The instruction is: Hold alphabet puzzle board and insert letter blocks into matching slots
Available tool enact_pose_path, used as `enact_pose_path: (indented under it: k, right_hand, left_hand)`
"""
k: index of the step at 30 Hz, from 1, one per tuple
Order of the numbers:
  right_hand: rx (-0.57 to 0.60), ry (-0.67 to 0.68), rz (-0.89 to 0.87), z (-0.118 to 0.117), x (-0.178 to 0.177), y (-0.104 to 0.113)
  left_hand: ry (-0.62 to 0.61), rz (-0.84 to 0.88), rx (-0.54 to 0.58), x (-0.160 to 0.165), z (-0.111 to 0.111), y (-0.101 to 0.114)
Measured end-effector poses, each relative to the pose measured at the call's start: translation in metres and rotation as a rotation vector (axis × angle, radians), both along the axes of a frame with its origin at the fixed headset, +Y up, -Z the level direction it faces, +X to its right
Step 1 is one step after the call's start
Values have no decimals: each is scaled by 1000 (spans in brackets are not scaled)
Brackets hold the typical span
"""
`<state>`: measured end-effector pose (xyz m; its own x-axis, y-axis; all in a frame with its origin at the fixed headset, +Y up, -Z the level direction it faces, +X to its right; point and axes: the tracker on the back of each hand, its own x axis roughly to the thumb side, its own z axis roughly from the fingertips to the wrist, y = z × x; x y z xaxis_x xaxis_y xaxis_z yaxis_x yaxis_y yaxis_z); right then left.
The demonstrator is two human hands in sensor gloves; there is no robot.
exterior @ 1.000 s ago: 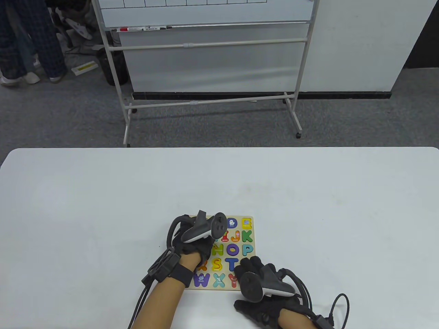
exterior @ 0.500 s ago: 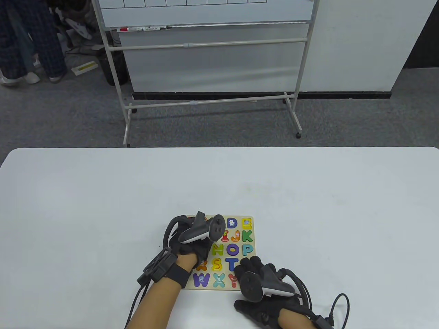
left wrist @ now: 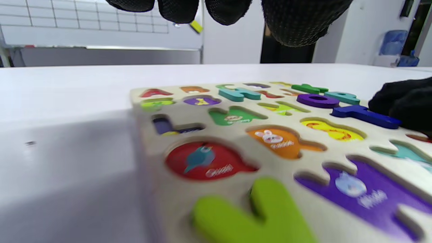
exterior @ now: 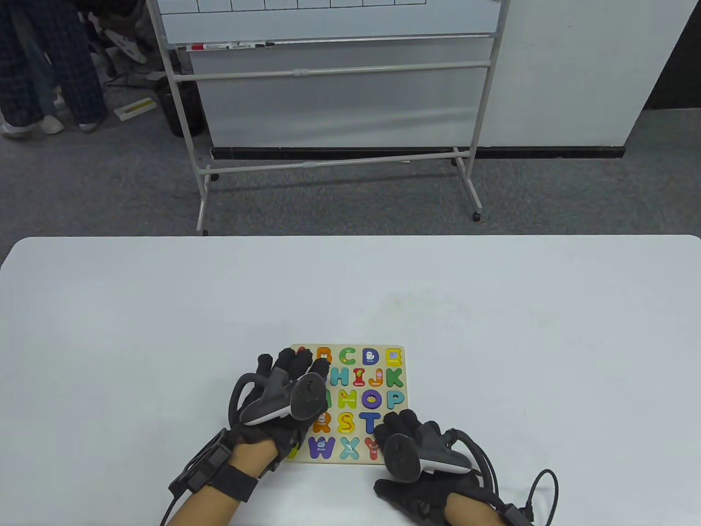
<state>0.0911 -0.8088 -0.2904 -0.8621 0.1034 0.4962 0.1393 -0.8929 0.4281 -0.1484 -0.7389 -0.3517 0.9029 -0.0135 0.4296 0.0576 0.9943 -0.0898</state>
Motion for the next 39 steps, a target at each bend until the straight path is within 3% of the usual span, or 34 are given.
enact_pose_path:
  k: [13, 27, 33, 39]
  right_hand:
    - [0, -4, -2, 0, 1, 0]
    - [38, -40, 22, 1, -3, 6]
    - [146, -80, -101, 2, -2, 31]
    - [286, -123, -111, 3, 8, 55]
  left_hand:
    - [111, 31, -1, -45, 48, 1]
    - [138, 68, 9, -59, 52, 2]
    - [139, 112, -24, -58, 55, 4]
    - [134, 108, -7, -56, 56, 6]
